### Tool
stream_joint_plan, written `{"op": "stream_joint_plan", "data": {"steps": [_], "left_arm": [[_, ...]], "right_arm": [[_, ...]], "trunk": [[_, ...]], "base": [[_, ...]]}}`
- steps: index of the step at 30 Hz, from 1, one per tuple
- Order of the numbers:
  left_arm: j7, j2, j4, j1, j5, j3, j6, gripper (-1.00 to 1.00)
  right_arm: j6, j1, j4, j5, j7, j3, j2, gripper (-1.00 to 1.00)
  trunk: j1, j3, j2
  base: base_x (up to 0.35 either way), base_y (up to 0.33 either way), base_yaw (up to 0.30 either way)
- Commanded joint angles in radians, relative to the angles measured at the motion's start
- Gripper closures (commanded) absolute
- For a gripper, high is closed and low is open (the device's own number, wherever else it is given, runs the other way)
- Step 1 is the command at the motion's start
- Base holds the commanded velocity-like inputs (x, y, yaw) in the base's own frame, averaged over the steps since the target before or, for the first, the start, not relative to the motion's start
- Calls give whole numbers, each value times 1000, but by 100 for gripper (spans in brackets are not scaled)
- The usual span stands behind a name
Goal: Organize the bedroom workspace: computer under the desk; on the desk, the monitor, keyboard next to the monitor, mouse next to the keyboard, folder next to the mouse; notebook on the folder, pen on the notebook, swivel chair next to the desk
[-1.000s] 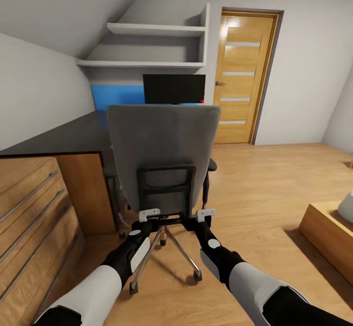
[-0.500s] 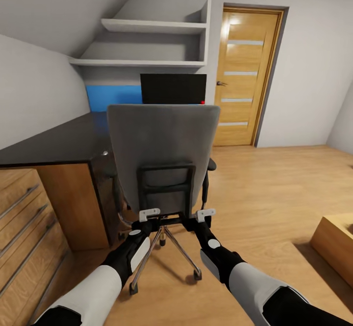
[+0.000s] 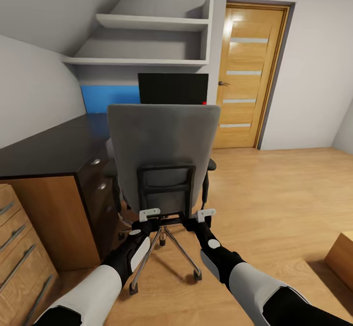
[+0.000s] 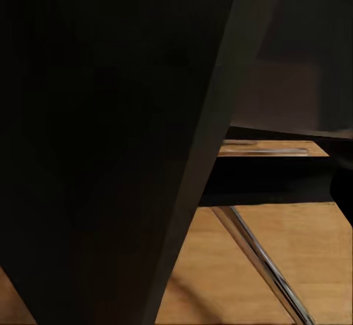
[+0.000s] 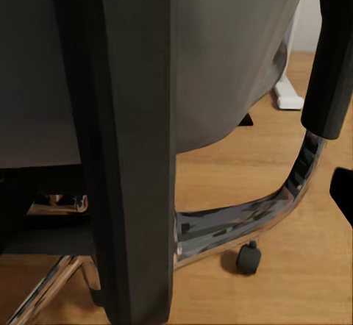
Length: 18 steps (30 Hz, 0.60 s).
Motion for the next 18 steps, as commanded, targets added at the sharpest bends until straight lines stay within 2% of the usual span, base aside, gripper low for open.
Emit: {"op": "stream_joint_plan", "data": {"steps": [1, 18], "left_arm": [[8, 0, -3, -1, -3, -3, 5, -100], [8, 0, -3, -1, -3, -3, 8, -100]], "right_arm": [[-4, -1, 1, -8, -6, 9, 0, -100], [-3, -1, 0, -9, -6, 9, 0, -100]], "trunk": [[0, -1, 0], [0, -1, 0]], "base": [[327, 0, 0], [328, 0, 0]]}}
